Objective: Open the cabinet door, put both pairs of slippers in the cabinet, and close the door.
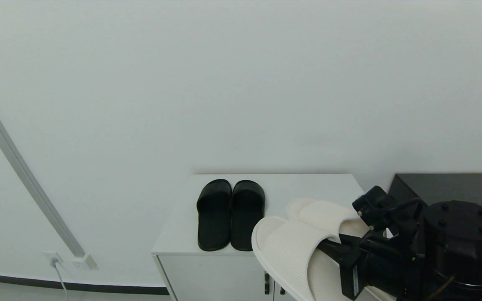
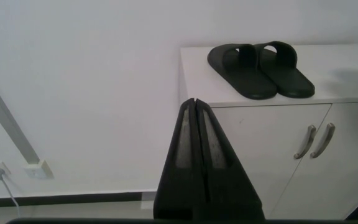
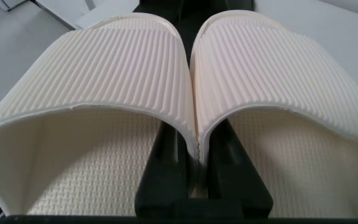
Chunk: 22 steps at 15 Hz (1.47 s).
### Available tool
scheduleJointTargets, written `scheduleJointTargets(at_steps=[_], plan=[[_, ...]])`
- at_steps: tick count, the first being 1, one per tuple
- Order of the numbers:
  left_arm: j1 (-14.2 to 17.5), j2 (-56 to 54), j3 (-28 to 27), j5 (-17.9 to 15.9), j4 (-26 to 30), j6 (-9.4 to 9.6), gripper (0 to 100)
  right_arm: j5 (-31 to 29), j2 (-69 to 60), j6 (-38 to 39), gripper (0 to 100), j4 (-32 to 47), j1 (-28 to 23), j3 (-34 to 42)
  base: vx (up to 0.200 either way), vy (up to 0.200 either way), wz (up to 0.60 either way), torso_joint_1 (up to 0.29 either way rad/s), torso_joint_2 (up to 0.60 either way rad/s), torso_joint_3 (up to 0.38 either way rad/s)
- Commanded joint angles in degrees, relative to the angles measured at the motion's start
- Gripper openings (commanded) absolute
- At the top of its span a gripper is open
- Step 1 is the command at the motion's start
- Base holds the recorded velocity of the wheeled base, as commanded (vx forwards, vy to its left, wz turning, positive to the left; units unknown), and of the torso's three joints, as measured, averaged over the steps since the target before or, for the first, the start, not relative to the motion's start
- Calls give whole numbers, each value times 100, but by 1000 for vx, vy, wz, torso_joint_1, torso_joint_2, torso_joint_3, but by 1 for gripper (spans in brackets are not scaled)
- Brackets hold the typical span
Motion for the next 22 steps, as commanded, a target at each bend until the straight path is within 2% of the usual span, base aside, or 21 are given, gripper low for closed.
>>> scheduleJointTargets(at_steps=[1, 5, 12, 22], plan=[[0, 9, 0, -2, 6, 0, 0, 5, 3, 16, 0, -20, 69, 28, 0, 0, 0, 0, 0, 0], [0, 9, 0, -2, 6, 0, 0, 5, -6, 25, 0, -20, 113, 46, 0, 0, 0, 0, 0, 0], [0, 9, 0, -10, -2, 0, 0, -21, 47, 7, 0, -28, 113, 63, -200, 0, 0, 0, 1, 2], [0, 9, 0, -2, -2, 0, 0, 5, 38, -10, 0, -28, 78, 230, 0, 0, 0, 0, 0, 0]])
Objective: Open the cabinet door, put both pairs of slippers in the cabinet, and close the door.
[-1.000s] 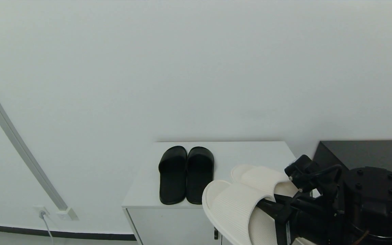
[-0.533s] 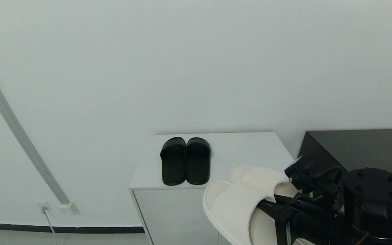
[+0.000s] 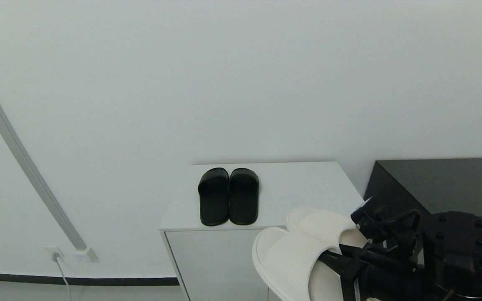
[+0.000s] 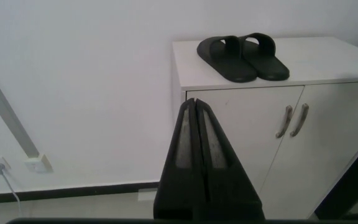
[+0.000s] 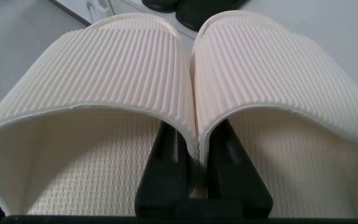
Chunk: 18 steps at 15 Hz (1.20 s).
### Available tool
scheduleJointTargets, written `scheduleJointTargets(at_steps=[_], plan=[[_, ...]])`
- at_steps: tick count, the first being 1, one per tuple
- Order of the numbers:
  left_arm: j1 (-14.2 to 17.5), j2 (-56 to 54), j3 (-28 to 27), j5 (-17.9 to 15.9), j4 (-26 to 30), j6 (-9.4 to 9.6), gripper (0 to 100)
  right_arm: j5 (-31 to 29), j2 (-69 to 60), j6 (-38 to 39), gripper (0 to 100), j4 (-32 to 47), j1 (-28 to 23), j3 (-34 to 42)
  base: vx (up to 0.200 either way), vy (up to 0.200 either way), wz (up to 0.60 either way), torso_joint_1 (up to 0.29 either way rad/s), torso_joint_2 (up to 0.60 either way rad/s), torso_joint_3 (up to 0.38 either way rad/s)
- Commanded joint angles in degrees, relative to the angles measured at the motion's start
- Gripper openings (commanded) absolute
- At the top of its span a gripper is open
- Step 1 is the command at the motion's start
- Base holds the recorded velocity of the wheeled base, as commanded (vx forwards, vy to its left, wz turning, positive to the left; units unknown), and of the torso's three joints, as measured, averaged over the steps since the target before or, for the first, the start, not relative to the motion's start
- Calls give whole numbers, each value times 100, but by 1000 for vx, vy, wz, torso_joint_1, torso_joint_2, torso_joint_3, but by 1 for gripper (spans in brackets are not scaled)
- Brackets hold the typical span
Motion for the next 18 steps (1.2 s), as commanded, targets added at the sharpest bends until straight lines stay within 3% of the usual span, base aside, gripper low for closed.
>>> scheduleJointTargets(at_steps=[1, 6, 10, 11, 18], plan=[[0, 9, 0, 1, -2, 0, 0, -6, 21, 0, 0, -3, 1, 17, 0, 0, 0, 0, 0, 0], [0, 9, 0, 18, -2, -9, 0, -15, 91, -9, 0, -3, 10, 52, 0, 0, 0, 0, 0, 0], [0, 9, 0, 10, -2, 0, 0, -15, 83, -9, 0, -3, 19, 87, 0, 0, 0, -134, 317, 167], [0, 9, 0, 1, 6, 0, 100, -6, 83, -9, 0, -3, 28, 96, 0, 0, 0, -154, 354, 193], [0, 9, 0, 10, -2, -18, 100, -15, 100, -9, 0, -3, 36, 131, 0, 0, 0, -164, 366, 210]])
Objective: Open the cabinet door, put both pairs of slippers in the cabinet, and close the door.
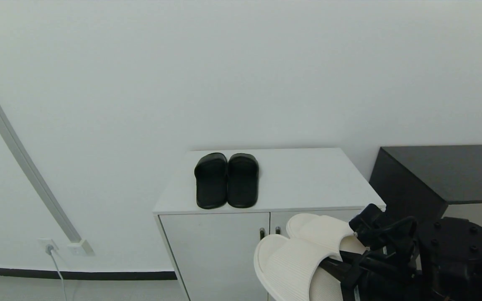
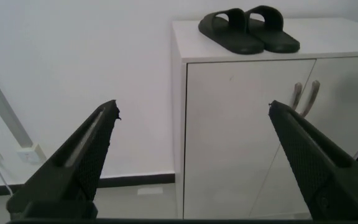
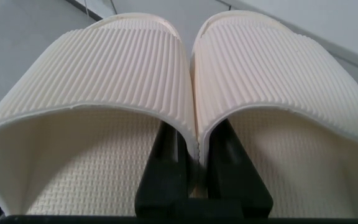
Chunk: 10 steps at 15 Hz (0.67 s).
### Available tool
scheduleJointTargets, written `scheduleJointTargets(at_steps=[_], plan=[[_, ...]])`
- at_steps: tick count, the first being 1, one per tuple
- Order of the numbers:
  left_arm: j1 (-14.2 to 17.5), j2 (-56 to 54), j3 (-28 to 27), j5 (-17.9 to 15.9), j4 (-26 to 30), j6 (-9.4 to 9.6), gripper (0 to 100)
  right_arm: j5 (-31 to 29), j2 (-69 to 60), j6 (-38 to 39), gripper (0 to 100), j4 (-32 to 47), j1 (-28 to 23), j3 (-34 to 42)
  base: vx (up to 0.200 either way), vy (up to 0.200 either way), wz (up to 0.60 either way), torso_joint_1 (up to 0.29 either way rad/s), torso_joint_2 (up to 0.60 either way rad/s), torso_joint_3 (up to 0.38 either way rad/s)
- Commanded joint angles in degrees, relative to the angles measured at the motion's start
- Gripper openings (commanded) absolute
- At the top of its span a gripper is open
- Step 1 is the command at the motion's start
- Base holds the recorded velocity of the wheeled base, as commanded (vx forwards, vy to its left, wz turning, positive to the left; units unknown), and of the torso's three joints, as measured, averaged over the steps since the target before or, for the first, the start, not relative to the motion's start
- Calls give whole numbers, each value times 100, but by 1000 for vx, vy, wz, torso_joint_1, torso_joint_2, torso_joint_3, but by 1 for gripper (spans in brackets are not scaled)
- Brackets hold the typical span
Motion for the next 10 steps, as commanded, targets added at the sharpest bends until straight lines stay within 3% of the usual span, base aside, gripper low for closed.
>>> scheduleJointTargets(at_steps=[1, 10], plan=[[0, 9, 0, 1, 4, -1, 100, 1, 17, 2, 0, -3, -3, 13, 0, 0, 0, -173, 398, 217], [0, 9, 0, 10, -5, -1, 100, 10, 96, 2, 0, -214, -64, 242, 0, 0, 0, -219, 532, 312]])
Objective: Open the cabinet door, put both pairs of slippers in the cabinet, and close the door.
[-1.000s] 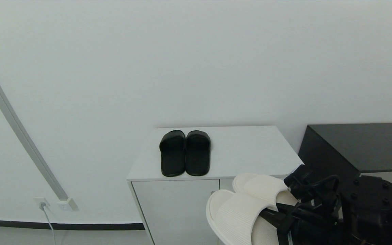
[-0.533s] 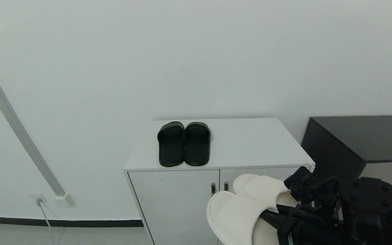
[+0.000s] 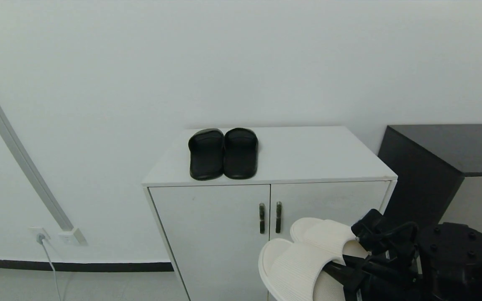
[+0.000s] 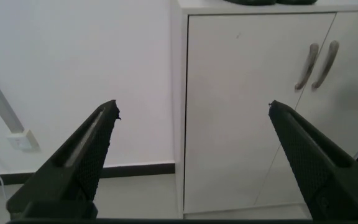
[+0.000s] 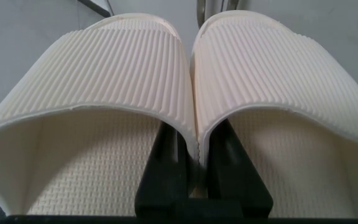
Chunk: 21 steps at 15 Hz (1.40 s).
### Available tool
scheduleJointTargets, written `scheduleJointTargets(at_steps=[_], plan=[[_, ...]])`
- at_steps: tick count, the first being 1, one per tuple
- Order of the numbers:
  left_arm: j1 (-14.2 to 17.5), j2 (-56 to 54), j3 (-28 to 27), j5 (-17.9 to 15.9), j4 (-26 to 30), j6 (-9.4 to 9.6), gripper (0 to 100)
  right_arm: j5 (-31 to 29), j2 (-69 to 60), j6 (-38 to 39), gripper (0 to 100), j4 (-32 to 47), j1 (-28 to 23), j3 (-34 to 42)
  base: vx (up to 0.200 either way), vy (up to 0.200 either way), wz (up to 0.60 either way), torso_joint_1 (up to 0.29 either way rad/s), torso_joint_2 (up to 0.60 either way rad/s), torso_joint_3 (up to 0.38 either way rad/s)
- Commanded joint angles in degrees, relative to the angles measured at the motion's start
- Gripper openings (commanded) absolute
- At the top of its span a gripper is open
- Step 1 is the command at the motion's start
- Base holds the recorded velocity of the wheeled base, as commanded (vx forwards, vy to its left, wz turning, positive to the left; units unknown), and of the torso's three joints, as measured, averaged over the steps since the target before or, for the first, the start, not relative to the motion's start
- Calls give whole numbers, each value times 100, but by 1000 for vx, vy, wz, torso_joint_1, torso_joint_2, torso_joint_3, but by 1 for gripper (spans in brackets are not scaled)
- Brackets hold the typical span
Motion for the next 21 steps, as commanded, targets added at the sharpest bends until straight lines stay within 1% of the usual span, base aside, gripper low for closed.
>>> scheduleJointTargets(at_steps=[1, 7, 8, 13, 18, 19, 21], plan=[[0, 9, 0, 0, 0, -1, 100, -16, 8, -21, 0, -4, 34, -6, 0, 0, 0, -207, 530, 320], [0, 9, 0, -9, 0, 8, 100, -43, -27, -126, 0, -4, 52, 29, 0, 0, 0, -184, 508, 326], [0, 9, 0, -9, 0, 34, 100, -43, -27, -126, 0, -4, 52, 38, 0, 0, 0, -139, 481, 330], [0, 9, 0, -9, 0, 34, 100, -43, -62, -275, 0, -13, 52, 55, 0, 0, 0, -132, 469, 335], [0, 9, 0, -9, 0, 26, 100, -43, -88, -284, 0, -101, 61, 161, 0, 0, 0, -79, 453, 367], [0, 9, 0, 0, 0, -1, 100, -43, -88, -284, 0, -101, 61, 161, 0, 0, 0, -36, 442, 388], [0, 9, 0, -9, 0, 8, 100, -34, -88, -284, 0, -101, 61, 161, 0, 0, 0, -4, 128, 109]])
